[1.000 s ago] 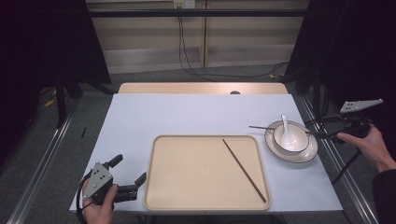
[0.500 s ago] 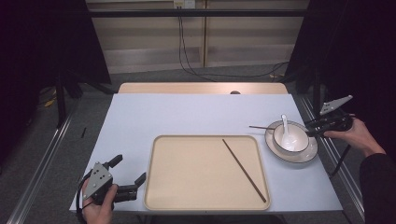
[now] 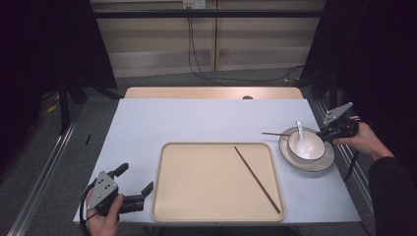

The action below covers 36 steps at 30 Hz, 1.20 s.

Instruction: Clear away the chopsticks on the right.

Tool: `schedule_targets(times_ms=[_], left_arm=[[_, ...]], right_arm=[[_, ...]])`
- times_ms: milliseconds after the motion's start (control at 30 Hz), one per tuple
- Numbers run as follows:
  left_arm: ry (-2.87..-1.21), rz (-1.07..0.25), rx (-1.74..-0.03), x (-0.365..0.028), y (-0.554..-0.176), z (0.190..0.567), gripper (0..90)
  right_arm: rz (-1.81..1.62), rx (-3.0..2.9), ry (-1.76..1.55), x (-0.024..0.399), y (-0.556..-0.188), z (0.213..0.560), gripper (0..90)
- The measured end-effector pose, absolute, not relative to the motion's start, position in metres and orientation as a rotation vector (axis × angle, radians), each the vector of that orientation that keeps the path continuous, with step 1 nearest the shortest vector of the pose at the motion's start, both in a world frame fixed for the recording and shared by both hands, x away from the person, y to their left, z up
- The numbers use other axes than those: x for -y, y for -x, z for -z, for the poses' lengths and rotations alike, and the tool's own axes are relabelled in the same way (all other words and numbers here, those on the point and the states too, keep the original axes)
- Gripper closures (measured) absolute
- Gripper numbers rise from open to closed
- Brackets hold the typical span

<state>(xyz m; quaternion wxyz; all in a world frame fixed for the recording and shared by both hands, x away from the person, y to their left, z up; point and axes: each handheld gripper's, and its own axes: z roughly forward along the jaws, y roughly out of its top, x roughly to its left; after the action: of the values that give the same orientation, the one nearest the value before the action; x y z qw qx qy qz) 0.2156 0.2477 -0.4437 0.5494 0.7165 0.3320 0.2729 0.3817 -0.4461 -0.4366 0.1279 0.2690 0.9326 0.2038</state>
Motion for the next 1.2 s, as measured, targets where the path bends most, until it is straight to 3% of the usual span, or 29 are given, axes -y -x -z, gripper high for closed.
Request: schedule_targets(times_ms=[200,633,1200], left_arm=[[-1.692,-0.644,-0.787,-0.248,-0.215,0.444,0.9],[-1.688,-0.639,-0.790,-0.248,-0.215,0.444,0.9],[-1.670,-0.655,-0.806,-0.249,-0.215,0.444,0.7]], right_arm=[[-0.597,-2.721,-0.779,0.447,-0.381,0.437,84.5],[-0.708,-2.714,-0.890,0.455,-0.379,0.435,85.1],[-0.809,-2.517,-1.115,0.469,-0.371,0.407,85.1]])
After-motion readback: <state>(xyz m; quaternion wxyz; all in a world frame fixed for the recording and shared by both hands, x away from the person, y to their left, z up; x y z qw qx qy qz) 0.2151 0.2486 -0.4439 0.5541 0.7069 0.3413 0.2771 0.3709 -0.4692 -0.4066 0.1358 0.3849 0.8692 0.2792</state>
